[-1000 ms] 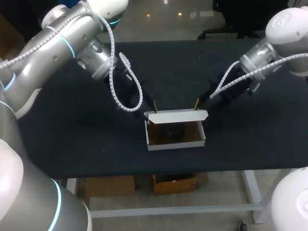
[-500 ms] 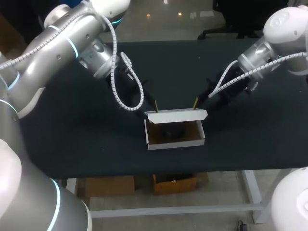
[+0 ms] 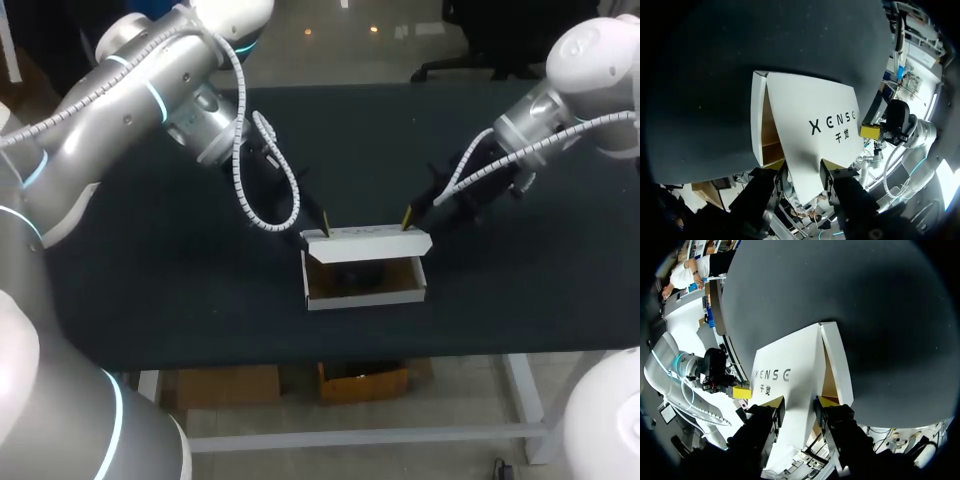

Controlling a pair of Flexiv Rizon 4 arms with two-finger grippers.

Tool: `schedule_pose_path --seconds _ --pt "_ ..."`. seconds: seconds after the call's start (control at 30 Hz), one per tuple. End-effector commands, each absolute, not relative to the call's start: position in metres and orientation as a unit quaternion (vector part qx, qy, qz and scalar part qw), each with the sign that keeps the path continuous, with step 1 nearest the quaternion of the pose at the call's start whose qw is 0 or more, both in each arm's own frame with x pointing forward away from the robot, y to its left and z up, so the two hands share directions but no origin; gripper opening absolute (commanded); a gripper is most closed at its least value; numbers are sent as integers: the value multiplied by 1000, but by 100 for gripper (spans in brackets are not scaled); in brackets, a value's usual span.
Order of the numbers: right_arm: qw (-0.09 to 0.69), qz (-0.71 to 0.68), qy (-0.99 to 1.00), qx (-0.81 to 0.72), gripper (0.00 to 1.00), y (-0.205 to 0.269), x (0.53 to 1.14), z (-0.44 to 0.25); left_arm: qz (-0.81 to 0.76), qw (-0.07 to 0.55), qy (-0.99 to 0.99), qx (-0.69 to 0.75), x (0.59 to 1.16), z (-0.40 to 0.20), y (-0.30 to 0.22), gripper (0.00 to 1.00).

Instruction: Assemble the packaging by folding the flat box into shape, placing the metal phone stand inside, and closing the box properly

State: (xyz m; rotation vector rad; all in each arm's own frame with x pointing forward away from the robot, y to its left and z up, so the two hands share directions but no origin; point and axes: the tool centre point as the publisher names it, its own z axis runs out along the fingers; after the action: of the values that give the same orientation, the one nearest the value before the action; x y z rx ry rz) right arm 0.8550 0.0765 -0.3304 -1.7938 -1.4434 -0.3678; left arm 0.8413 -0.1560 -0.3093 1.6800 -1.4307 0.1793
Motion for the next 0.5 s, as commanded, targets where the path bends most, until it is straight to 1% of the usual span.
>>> schedule_pose_path --seconds 0.03,0.5 --pt "399 -143 -570 -704 37 81 856 -334 64 456 -581 672 847 -316 -165 42" --pt "404 -141 -569 -702 40 76 855 -341 69 461 -579 669 842 -320 -157 43"
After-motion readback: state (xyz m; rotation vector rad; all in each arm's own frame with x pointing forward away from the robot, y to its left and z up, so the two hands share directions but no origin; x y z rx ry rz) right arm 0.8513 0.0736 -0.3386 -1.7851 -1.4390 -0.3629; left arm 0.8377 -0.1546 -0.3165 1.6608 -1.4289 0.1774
